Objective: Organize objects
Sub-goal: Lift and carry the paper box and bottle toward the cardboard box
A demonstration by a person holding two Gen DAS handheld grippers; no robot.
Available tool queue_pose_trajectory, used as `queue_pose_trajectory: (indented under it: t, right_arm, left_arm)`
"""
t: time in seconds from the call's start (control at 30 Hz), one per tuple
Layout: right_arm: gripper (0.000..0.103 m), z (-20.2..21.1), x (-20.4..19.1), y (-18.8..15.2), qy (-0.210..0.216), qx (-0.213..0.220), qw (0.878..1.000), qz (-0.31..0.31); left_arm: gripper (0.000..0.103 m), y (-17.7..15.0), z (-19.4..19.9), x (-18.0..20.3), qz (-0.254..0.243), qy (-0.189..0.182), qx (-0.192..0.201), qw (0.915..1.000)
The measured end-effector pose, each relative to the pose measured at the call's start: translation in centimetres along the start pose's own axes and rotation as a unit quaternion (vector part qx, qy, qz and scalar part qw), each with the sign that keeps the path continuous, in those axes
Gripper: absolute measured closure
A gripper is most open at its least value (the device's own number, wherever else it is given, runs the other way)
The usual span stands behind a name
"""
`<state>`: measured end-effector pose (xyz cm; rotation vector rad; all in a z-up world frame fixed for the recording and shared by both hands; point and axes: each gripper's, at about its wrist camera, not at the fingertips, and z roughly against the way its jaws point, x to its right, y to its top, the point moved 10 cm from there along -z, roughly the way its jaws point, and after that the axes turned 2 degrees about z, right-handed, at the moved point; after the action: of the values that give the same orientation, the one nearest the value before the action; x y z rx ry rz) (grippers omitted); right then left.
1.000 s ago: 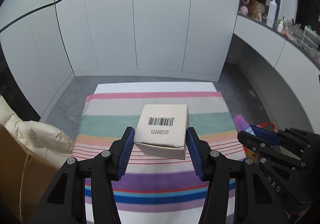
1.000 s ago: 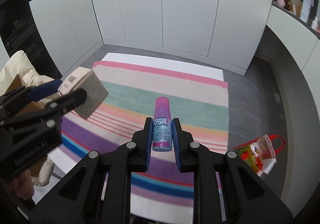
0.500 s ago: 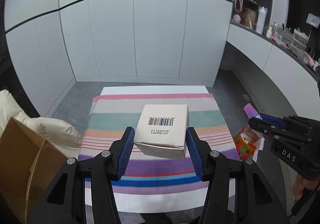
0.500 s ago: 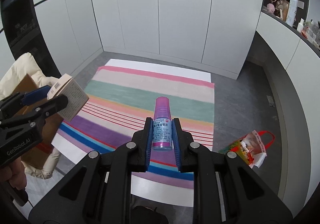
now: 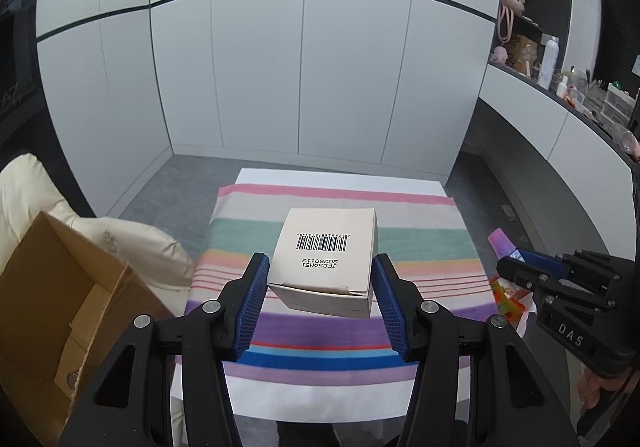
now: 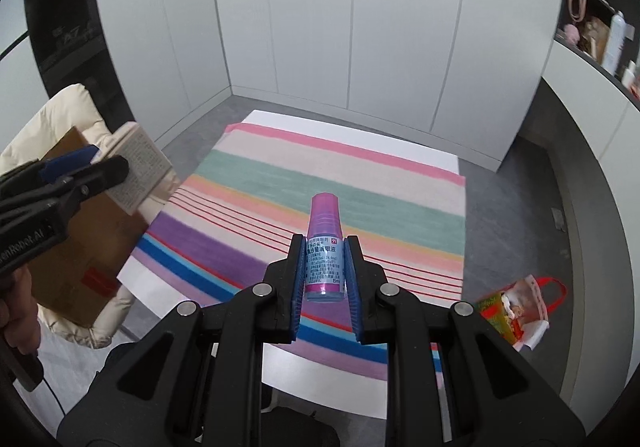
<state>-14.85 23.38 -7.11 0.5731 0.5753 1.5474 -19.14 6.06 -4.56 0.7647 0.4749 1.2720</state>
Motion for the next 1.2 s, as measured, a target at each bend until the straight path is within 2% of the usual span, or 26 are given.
queue_pose_trajectory:
  t: [0.27, 0.87, 1.2]
  right_arm:
    - [0.083, -1.0, -2.4, 0.9, 0.016, -0.003, 1.000, -0.001]
    - [0.083, -2.8, -9.2, 2.2, 0.043, -0.014, 0.999, 0.026]
    - [0.083, -3.3, -14.6, 2.8, 0.069, -0.011, 0.996, 0.062]
  left_arm:
    - [0.050, -0.7, 0.4, -3.1, 0.024, 0.004, -0.005, 0.9997]
    - [0.050, -1.6, 2.5, -10.8, 0.071, 0.047, 0.007, 0.9964]
    - [0.050, -2.8, 4.0, -15.4, 0.099, 0.075, 0.007, 0.9922]
